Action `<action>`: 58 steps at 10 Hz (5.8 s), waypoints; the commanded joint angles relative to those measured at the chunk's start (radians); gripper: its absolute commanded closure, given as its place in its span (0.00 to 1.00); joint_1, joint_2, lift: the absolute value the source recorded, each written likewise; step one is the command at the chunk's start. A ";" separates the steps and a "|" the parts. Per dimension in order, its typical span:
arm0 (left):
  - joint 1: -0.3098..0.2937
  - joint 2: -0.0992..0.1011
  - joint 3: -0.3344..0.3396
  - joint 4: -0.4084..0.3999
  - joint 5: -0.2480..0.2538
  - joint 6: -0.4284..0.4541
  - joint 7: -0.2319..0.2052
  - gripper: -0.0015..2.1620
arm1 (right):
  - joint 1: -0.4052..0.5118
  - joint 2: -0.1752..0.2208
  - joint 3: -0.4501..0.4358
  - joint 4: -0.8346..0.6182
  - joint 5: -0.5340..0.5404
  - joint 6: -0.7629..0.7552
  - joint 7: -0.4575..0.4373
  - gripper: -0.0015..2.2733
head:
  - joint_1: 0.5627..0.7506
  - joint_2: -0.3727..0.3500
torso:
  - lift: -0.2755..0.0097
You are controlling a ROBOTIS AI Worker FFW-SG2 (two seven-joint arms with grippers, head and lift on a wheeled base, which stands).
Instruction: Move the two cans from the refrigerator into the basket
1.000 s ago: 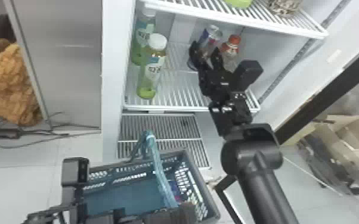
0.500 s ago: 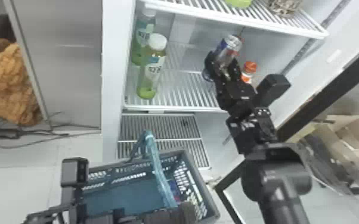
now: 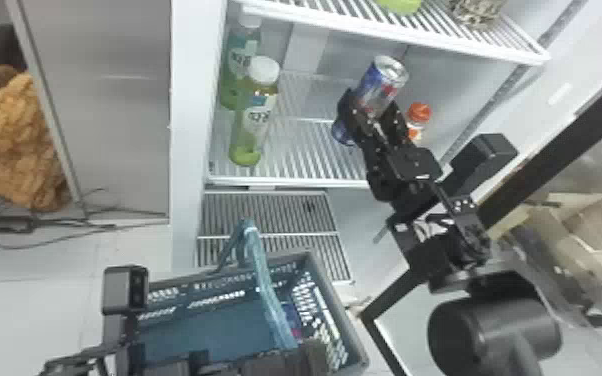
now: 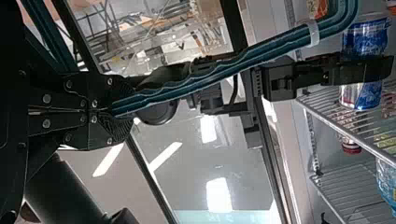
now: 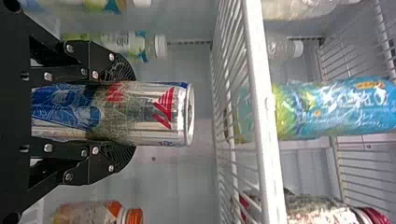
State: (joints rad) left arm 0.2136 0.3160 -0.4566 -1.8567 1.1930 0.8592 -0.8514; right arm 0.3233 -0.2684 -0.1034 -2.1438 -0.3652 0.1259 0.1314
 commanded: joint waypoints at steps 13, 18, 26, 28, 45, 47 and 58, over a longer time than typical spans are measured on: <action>0.007 0.000 0.006 0.000 -0.001 -0.005 -0.003 0.54 | 0.388 0.028 -0.096 -0.444 -0.201 0.500 0.059 0.41 | 0.70 0.03 | 0.00; 0.012 0.000 0.008 0.000 -0.001 -0.003 -0.003 0.54 | 0.428 0.038 -0.122 -0.540 -0.209 0.792 0.031 0.41 | 0.70 0.03 | 0.00; 0.012 -0.002 0.008 0.000 -0.003 -0.003 -0.005 0.54 | 0.379 0.038 -0.144 -0.535 -0.219 1.079 0.023 0.41 | 0.70 0.03 | 0.00; 0.012 -0.002 0.008 0.000 -0.003 -0.003 -0.003 0.54 | 0.374 0.038 -0.146 -0.533 -0.217 1.086 0.033 0.36 | 0.70 0.03 | 0.00; 0.012 -0.002 0.012 0.000 -0.005 0.000 -0.005 0.54 | 0.450 0.078 -0.150 -0.513 -0.123 0.225 0.008 0.23 | 0.70 0.03 | 0.00; 0.015 -0.005 0.012 0.000 -0.003 0.002 -0.003 0.54 | 0.462 0.087 -0.146 -0.498 -0.081 0.142 -0.010 0.23 | 0.70 0.03 | 0.00; 0.024 -0.009 0.018 0.000 -0.010 0.007 -0.005 0.54 | 0.496 0.123 -0.078 -0.309 0.038 -0.084 -0.065 0.23 | 0.70 0.03 | 0.00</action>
State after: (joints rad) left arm 0.2379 0.3073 -0.4387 -1.8567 1.1832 0.8663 -0.8553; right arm 0.8196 -0.1470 -0.1848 -2.4615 -0.3323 0.0458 0.0664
